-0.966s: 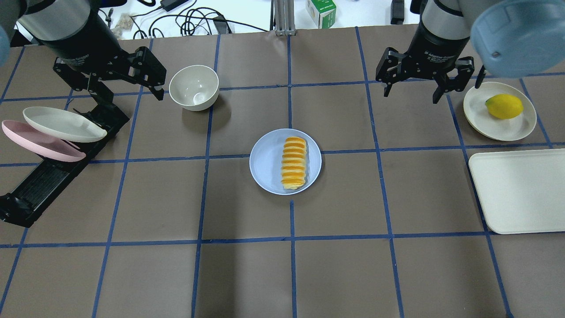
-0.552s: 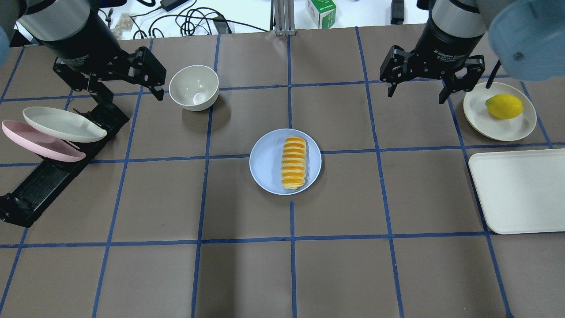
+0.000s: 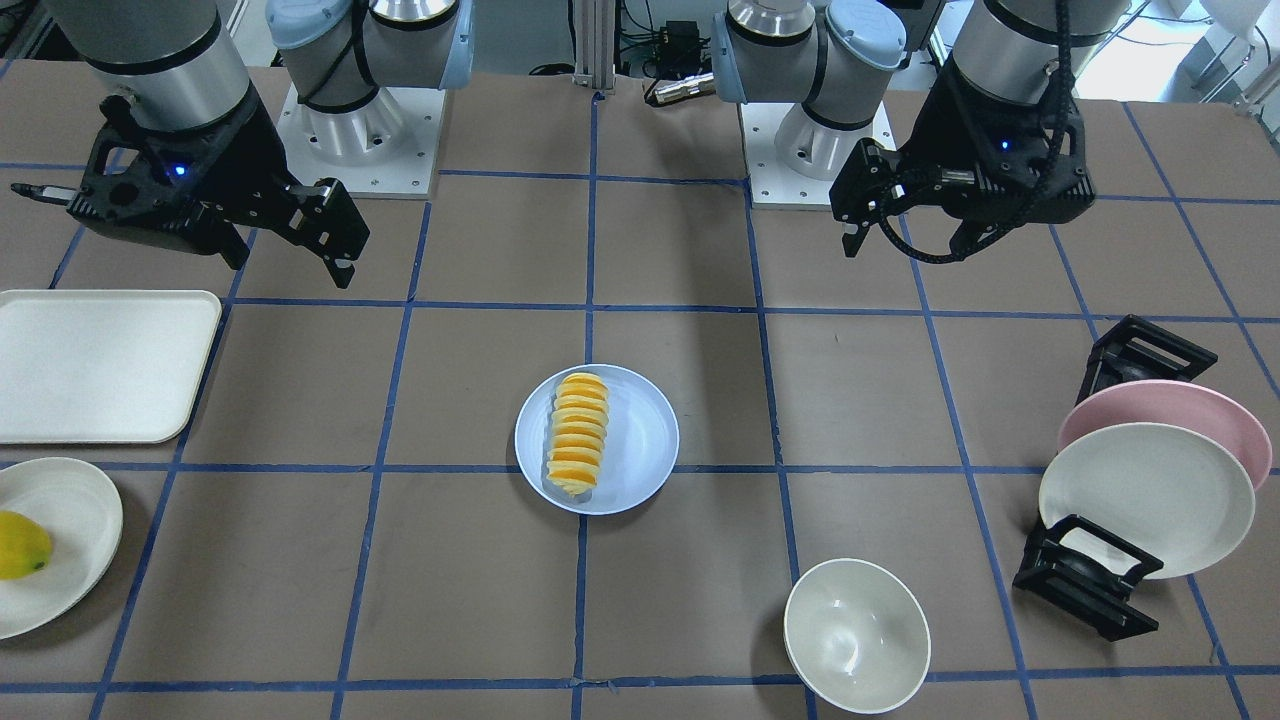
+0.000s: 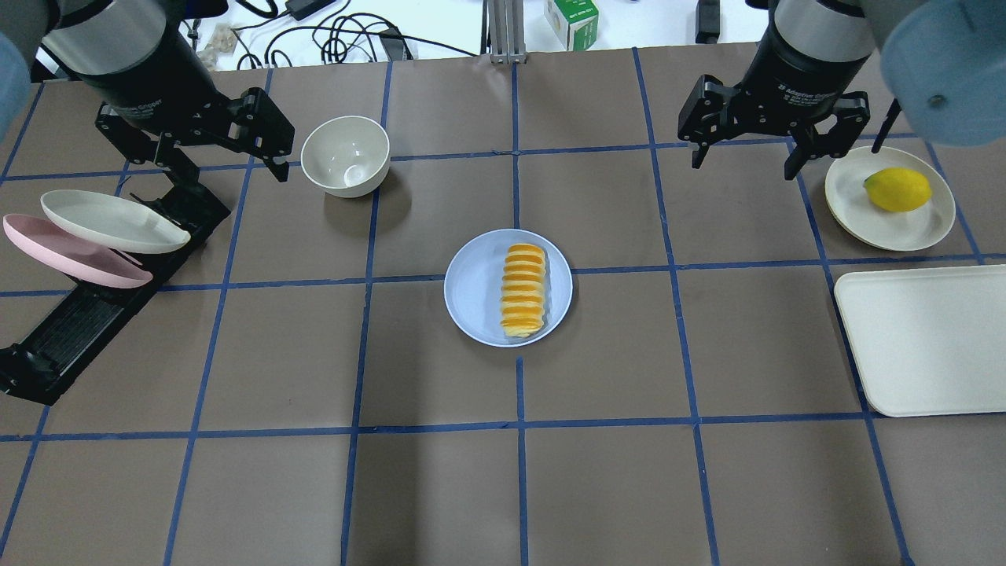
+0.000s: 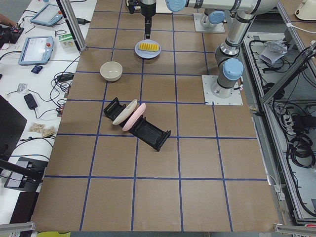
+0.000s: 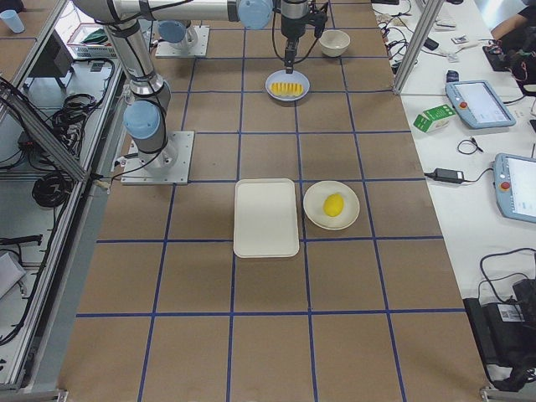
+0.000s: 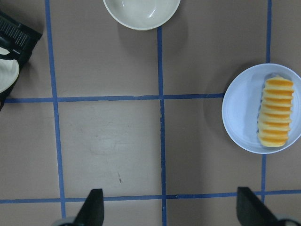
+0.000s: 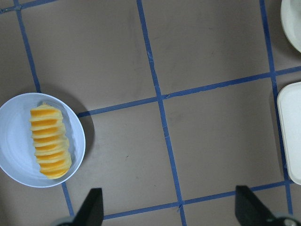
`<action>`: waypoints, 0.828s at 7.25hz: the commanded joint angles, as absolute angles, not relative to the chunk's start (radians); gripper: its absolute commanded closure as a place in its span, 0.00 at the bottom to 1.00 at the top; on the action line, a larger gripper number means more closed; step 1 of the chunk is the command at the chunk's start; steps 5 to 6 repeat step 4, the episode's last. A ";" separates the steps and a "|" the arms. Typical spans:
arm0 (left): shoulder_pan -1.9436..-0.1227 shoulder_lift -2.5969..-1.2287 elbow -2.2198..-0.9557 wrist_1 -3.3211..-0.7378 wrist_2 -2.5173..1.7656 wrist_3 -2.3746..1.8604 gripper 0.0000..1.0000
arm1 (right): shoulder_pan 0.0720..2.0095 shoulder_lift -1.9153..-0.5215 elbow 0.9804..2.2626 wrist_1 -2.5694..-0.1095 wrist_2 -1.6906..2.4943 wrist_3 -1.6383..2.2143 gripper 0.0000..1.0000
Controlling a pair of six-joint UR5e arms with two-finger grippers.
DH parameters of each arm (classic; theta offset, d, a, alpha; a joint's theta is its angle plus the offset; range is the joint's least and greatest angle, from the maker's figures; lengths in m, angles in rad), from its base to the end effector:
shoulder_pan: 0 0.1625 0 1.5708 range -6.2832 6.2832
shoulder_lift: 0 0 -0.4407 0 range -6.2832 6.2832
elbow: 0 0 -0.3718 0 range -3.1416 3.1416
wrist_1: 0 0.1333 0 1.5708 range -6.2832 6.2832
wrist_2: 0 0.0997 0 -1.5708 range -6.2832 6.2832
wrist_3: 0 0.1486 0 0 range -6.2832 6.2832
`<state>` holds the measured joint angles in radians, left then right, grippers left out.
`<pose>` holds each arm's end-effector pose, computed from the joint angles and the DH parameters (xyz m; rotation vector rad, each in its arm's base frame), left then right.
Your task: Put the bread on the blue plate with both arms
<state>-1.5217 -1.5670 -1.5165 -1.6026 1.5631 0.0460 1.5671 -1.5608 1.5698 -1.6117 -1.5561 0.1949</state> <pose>-0.1111 -0.4791 0.4789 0.0047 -3.1349 0.0417 0.1337 -0.4811 0.4545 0.3093 3.1082 -0.0474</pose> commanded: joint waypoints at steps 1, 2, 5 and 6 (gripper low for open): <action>-1.522 -1.574 -1.517 -1.582 1.572 0.048 0.00 | 1.568 -1.565 1.577 -1.609 -1.559 0.195 0.00; -1.522 -1.574 -1.517 -1.574 1.571 0.049 0.00 | 1.569 -1.568 1.577 -1.609 -1.559 0.195 0.00; -1.522 -1.575 -1.519 -1.548 1.565 0.049 0.00 | 1.569 -1.568 1.577 -1.609 -1.559 0.195 0.00; -1.522 -1.575 -1.519 -1.548 1.565 0.049 0.00 | 1.569 -1.568 1.577 -1.609 -1.559 0.195 0.00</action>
